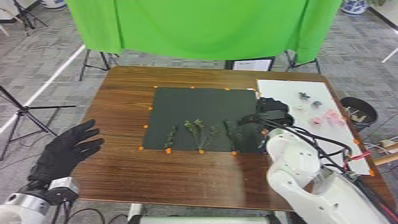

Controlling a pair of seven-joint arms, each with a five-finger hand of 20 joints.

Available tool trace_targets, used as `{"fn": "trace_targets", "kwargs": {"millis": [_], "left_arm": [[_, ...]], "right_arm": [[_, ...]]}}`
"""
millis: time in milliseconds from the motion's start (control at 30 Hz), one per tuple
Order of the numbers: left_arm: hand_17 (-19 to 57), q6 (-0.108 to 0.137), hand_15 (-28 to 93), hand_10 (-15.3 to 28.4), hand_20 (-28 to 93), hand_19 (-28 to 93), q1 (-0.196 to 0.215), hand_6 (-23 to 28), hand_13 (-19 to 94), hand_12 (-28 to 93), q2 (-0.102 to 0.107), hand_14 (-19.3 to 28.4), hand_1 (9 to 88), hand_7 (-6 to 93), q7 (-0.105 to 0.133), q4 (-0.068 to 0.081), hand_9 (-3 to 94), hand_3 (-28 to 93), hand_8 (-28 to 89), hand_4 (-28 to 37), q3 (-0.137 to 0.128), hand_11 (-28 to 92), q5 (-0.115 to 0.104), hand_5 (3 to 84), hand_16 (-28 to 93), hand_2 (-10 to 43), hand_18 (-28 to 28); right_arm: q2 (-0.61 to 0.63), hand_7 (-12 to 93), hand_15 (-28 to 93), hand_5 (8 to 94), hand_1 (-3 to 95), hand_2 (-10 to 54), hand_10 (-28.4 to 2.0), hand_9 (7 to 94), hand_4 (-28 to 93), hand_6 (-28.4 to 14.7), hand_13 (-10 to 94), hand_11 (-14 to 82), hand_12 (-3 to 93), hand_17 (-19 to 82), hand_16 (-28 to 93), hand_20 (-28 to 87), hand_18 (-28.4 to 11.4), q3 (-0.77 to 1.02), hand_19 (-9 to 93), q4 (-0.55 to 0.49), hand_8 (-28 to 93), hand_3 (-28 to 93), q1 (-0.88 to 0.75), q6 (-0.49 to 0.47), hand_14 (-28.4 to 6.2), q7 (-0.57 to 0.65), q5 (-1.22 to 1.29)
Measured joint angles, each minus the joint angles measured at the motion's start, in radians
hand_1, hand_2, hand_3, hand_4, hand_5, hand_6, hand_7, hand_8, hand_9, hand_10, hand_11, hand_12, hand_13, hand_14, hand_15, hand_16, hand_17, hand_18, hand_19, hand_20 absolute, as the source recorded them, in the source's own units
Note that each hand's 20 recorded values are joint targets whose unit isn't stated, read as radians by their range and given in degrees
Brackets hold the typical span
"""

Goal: Arrange flowers

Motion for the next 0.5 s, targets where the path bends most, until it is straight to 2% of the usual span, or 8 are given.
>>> {"fn": "trace_targets", "kwargs": {"millis": [100,133,200,300,500], "left_arm": [[-9.6,0.000,46,13.3,9,41,0.001,5.5,20,18,-0.003,17.8,23.2,17.7,0.001,0.000,26.9,72,-10,-28.3,0.000,24,0.000,31.5,-4,-2.7,22.4],[-9.6,0.000,46,13.3,9,41,0.001,5.5,20,17,-0.004,17.8,23.2,17.7,0.001,0.000,26.9,72,-10,-28.3,0.000,24,0.000,31.6,-4,-2.7,22.4],[-9.6,0.001,46,13.2,9,41,0.001,5.4,20,17,-0.006,17.9,23.3,17.7,0.001,0.000,27.0,72,-10,-28.3,0.000,24,0.000,31.5,-4,-2.7,22.4],[-9.6,0.001,46,13.3,9,41,0.002,5.4,20,17,-0.009,17.8,23.3,17.8,0.001,-0.001,26.9,72,-10,-28.3,0.000,24,0.000,31.6,-4,-2.7,22.4],[-9.6,0.001,46,13.3,9,41,0.003,5.5,20,17,-0.013,17.9,23.4,17.7,0.001,-0.001,26.9,72,-10,-28.3,0.000,24,0.000,31.6,-4,-2.6,22.4]], "right_arm": [[0.039,46,80,47.6,22.2,-9.5,-13.8,51.6,-28,-4.5,55,57.2,40.2,21,35,44,-21.9,0.017,74,0.005,-16,87,0.009,0.019,-12.5,-0.012,-0.002],[0.054,47,80,42.0,23.8,-9.5,-14.2,44.9,-28,-4.6,51,53.6,36.4,18,31,43,-21.9,0.020,71,0.011,-17,88,0.012,0.032,-12.5,-0.018,-0.008],[0.083,48,78,36.4,25.2,-9.5,-14.3,39.4,-28,-5.1,46,47.0,32.3,16,29,43,-21.7,0.030,68,0.025,-18,90,0.015,0.049,-12.2,-0.028,-0.021],[0.119,44,76,34.5,26.8,-9.5,-11.6,39.5,-28,-4.8,44,36.3,27.5,14,26,43,-21.9,0.056,66,0.043,-18,91,0.014,0.032,-11.3,-0.035,-0.024],[0.140,44,75,34.3,28.8,-9.5,-10.0,40.8,-28,-4.5,43,34.1,26.5,14,25,42,-20.7,0.112,66,0.073,-17,92,0.011,-0.112,-10.0,-0.077,-0.020]]}}
